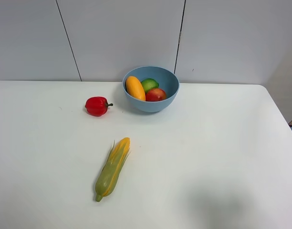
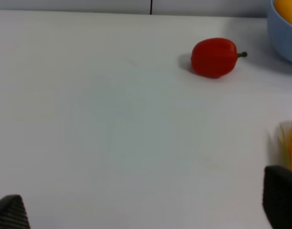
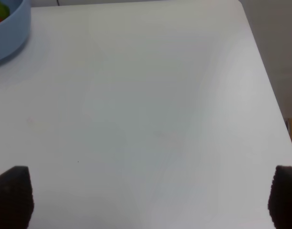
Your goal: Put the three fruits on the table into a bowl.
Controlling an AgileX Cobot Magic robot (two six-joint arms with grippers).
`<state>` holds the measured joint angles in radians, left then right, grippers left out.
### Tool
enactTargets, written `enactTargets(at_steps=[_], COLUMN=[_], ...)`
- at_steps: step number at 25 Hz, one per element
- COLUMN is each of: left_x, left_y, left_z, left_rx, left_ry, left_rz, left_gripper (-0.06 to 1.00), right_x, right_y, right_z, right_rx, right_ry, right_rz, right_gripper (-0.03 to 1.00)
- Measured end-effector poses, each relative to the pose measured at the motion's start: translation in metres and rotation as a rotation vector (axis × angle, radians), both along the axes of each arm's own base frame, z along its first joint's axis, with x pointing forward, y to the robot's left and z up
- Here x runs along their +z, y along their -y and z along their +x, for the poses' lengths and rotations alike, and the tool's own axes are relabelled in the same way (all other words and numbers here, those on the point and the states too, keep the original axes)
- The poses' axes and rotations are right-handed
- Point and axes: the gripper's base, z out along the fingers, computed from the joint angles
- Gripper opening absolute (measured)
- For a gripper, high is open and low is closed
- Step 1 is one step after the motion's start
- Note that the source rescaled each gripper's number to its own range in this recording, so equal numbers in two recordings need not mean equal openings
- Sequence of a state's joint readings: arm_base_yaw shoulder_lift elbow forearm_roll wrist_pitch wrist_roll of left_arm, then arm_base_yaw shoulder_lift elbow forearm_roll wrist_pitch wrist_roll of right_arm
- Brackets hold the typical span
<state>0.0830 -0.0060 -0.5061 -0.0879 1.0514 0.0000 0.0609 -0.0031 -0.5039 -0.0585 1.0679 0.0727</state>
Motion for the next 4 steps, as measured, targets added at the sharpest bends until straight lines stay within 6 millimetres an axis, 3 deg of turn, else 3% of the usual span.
enactTargets(at_steps=[4], left_x=[0.0], left_y=[-0.0002], left_z=[-0.0004], left_rx=[-0.035], left_ry=[0.001], left_rz=[0.0], left_gripper=[1.0], right_x=[0.0], right_y=[0.0], right_z=[0.0], right_rx=[0.0], right_ry=[0.0], right_rz=[0.0], right_gripper=[0.99])
